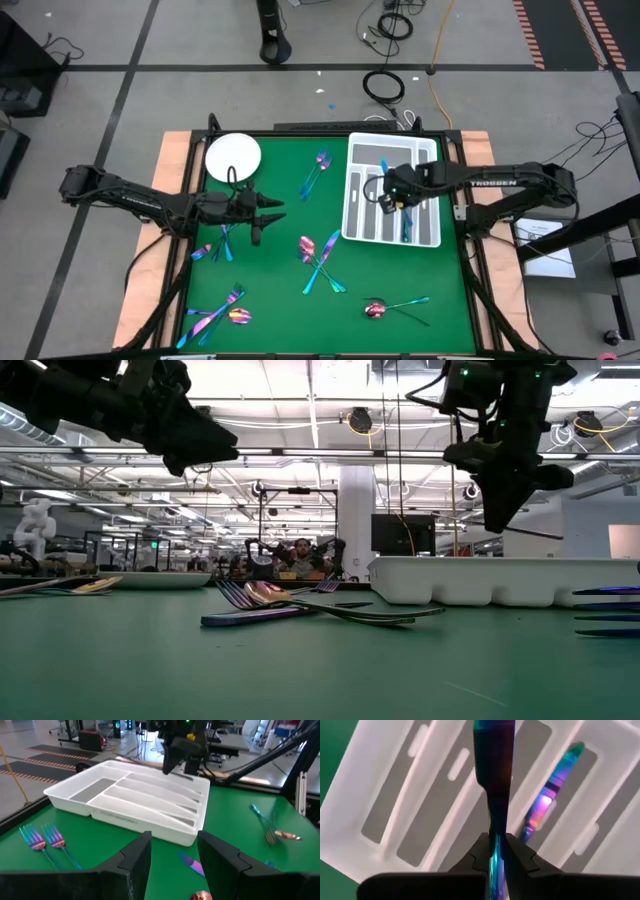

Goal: Sort silverware
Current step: Put the blue knife into the white cutlery tray

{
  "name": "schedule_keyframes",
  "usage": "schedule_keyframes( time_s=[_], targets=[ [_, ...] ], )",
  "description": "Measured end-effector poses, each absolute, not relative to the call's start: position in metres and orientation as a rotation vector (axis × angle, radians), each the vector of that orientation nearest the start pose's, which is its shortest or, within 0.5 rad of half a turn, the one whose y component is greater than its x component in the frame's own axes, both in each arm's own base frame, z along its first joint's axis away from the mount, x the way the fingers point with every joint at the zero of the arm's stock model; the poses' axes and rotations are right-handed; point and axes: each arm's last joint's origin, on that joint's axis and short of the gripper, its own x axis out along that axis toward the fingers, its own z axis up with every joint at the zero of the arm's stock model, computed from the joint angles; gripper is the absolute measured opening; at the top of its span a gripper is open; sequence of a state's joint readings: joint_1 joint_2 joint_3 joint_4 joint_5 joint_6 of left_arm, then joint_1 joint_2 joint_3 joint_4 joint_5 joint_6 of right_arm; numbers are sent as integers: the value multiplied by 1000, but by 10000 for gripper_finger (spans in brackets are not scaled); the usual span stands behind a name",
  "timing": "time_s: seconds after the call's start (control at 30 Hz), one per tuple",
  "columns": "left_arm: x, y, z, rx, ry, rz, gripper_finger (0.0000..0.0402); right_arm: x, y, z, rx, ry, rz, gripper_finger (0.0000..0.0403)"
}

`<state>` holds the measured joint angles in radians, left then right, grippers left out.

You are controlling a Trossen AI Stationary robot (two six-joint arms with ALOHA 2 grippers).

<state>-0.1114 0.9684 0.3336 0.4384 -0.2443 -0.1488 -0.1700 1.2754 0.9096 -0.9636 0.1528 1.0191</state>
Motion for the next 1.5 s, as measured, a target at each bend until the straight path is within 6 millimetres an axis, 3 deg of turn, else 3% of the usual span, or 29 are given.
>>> schedule_keyframes(
  time_s=[0.6,0.77,1.1,1.5],
  targets=[
    [197,-15,205,-138,191,141,162,201,-43,228,1064,1052,-1184,15],
    [197,-15,205,-135,189,140,162,196,-42,214,1109,1060,-1234,16],
    [197,-15,205,-112,189,138,162,191,-40,186,1176,1057,-1225,16],
    [197,-15,205,-106,186,137,162,189,-38,181,1206,1074,-1221,17]
  ],
)
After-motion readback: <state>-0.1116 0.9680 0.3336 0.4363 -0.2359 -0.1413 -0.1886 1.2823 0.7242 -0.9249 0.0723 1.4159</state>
